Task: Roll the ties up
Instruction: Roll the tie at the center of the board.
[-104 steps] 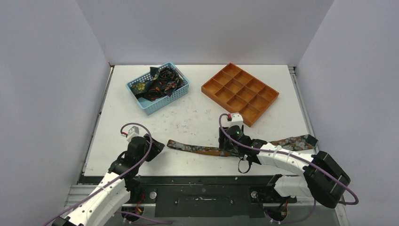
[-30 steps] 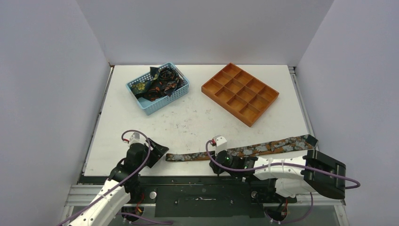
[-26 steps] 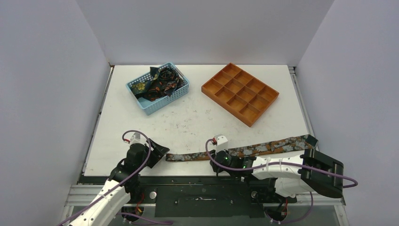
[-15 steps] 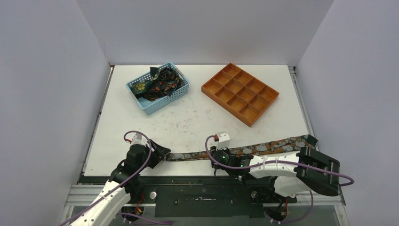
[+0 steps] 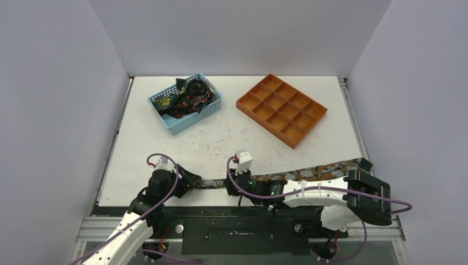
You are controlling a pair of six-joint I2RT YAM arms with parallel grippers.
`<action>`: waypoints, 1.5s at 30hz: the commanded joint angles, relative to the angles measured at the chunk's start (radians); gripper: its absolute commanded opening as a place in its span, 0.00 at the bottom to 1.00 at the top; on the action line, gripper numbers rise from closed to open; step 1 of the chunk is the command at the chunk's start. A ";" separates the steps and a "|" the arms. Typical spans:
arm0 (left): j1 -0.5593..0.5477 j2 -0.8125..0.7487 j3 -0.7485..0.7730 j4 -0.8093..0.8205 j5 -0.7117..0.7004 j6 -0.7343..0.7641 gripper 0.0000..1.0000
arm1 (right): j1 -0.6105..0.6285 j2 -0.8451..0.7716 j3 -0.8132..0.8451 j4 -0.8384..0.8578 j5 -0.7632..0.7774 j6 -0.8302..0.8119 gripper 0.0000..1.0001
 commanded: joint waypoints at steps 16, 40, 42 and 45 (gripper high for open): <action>0.006 0.026 -0.038 0.076 0.073 0.019 0.57 | 0.009 0.338 0.214 -0.031 -0.020 0.002 0.26; 0.006 0.068 -0.063 0.178 0.090 0.079 0.05 | 0.012 0.286 0.110 -0.023 0.013 0.047 0.25; 0.006 0.075 -0.082 0.194 0.086 0.083 0.04 | 0.010 0.277 0.107 -0.023 0.014 0.047 0.25; 0.006 0.106 -0.094 0.259 0.087 0.086 0.00 | 0.004 0.258 0.102 -0.035 0.024 0.047 0.26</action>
